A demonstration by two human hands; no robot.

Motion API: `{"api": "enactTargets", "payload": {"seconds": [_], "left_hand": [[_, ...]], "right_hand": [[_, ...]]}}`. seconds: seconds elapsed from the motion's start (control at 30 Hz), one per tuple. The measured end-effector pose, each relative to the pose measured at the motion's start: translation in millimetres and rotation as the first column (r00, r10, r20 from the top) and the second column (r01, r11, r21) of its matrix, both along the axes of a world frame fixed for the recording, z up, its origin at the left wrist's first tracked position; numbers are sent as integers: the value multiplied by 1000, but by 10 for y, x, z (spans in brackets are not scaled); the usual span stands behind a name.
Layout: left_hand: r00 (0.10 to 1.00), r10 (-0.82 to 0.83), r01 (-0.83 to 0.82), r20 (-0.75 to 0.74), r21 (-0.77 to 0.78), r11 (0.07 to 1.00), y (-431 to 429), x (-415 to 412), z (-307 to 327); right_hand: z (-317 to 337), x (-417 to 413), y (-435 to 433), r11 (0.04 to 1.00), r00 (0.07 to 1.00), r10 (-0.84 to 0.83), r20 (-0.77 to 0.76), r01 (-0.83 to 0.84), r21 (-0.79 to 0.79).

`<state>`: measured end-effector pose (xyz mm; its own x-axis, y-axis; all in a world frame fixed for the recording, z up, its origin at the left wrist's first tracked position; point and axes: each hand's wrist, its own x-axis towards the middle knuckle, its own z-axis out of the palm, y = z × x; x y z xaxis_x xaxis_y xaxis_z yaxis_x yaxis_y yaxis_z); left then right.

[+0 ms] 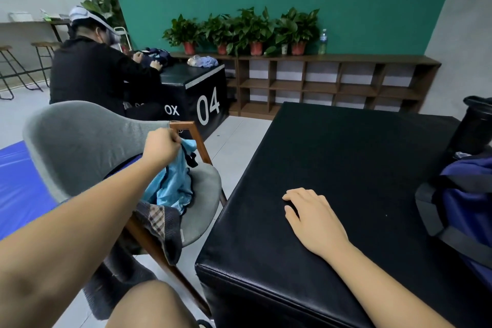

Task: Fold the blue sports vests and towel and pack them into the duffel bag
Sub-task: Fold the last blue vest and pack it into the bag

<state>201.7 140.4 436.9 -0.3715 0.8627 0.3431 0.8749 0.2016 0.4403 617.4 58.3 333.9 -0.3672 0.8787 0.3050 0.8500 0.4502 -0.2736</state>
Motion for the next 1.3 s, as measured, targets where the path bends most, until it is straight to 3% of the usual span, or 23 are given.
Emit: {"api": "enactTargets", "payload": {"seconds": [0.13, 0.3, 0.43, 0.77, 1.0, 1.2, 1.3], "left_hand": [[999, -51, 48, 18, 135, 990, -105, 246, 529], [990, -141, 135, 10, 232, 963, -321, 550, 1107], [976, -210, 215, -52, 305, 928, -587, 881, 1524], [895, -411, 444, -172, 424, 789, -1571, 1971, 2439], [796, -558, 598, -234, 450, 663, -2352, 2670, 2835], [731, -635, 665, -249, 469, 582, -2822, 3034, 3024], [706, -659, 690, -258, 457, 561, -2966, 3113, 3051]], "right_hand": [[30, 23, -17, 999, 1000, 5, -29, -7, -51], [185, 141, -108, 972, 970, 16, -242, -72, -223], [448, 314, -287, 965, 940, -1, -342, -89, -247], [1845, 591, -1021, 990, 772, 10, -635, -97, -103], [2717, 764, -1591, 997, 713, 66, -698, -80, 12], [3250, 983, -1869, 994, 558, 99, -824, -24, 103], [3463, 1168, -1979, 991, 566, 106, -817, 9, 135]]}}
